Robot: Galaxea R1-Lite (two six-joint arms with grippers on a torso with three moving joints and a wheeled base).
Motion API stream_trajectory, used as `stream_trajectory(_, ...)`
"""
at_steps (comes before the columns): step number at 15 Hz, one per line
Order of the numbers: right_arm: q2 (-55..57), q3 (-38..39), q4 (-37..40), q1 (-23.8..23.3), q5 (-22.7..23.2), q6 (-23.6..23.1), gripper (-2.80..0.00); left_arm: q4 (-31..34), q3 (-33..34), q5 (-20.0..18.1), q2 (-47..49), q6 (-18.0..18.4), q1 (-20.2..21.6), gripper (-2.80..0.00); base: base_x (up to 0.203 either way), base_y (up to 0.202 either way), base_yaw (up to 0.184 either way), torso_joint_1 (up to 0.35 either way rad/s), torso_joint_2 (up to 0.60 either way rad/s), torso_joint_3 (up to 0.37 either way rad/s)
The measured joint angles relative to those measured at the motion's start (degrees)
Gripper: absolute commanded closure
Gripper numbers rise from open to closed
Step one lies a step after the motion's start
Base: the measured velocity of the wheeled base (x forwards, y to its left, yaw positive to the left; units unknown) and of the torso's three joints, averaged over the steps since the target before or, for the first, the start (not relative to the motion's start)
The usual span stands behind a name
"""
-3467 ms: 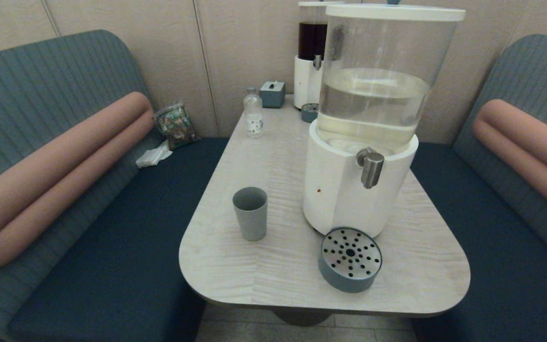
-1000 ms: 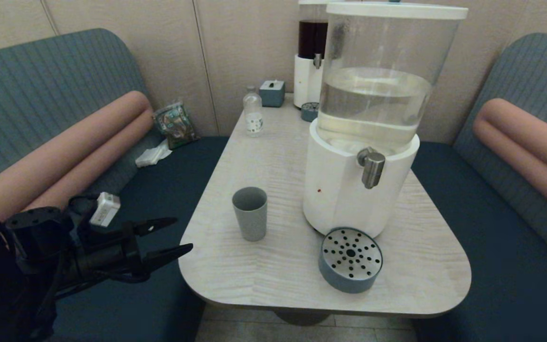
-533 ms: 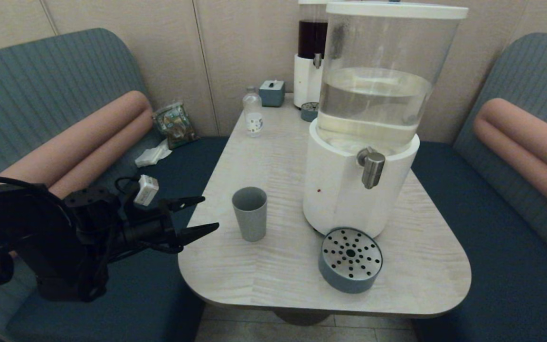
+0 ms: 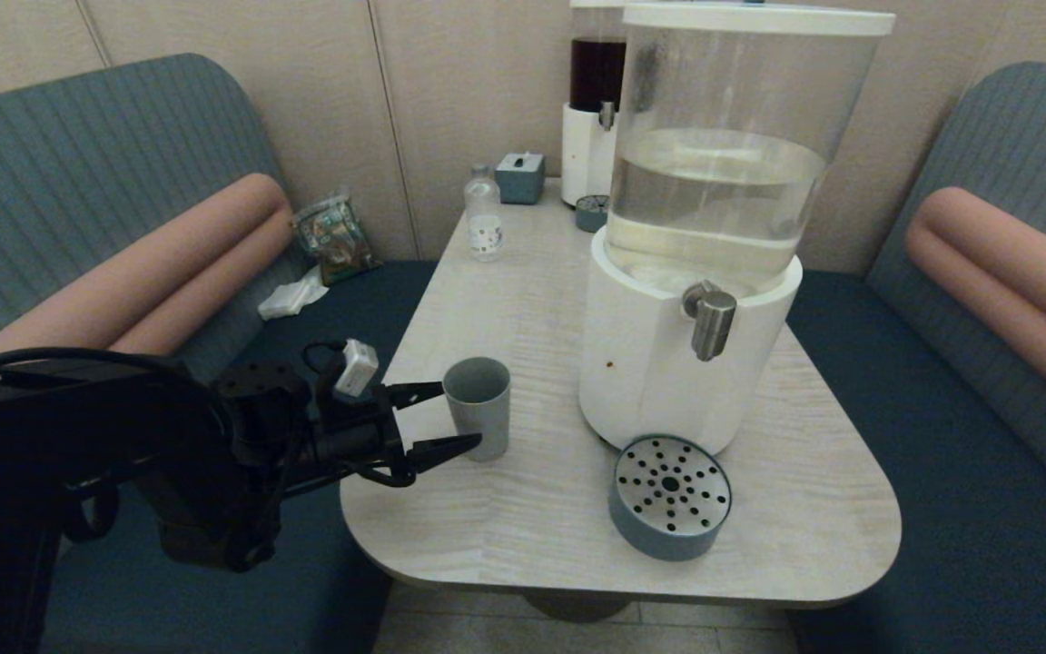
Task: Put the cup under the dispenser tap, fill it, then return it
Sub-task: Pick up the cup
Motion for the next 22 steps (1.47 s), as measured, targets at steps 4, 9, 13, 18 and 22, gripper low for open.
stream_trajectory(4, 0.00, 0.00, -0.02, 0.00, 0.02, 0.07, 0.00, -0.01, -1.44, 2.14, 0.84, -0.83, -2.66, -2.80, 0.000, 0.000, 0.000, 0.000, 0.00, 0.000)
stream_trajectory(9, 0.00, 0.00, -0.05, 0.00, 0.02, 0.22, 0.00, -0.01, -3.52, 6.36, 2.14, -0.85, -4.78, -2.80, 0.000, 0.000, 0.000, 0.000, 0.00, 0.000)
stream_trajectory(13, 0.00, 0.00, -0.09, 0.00, 0.00, 0.35, 0.00, -0.01, -5.39, 8.39, 2.70, -1.71, -5.21, 0.00, 0.000, 0.000, 0.000, 0.000, 0.00, 0.000)
stream_trajectory(18, 0.00, 0.00, -0.13, 0.00, 0.02, 0.35, 0.00, 0.00, -5.68, 8.58, 2.56, -1.71, -5.84, 0.00, 0.000, 0.000, 0.000, 0.000, 0.00, 0.000)
stream_trajectory(22, 0.00, 0.00, -0.11, 0.00, 0.01, 0.35, 0.00, 0.02, -3.76, 8.63, 0.71, -1.71, -6.16, 0.00, 0.000, 0.000, 0.000, 0.000, 0.00, 0.000)
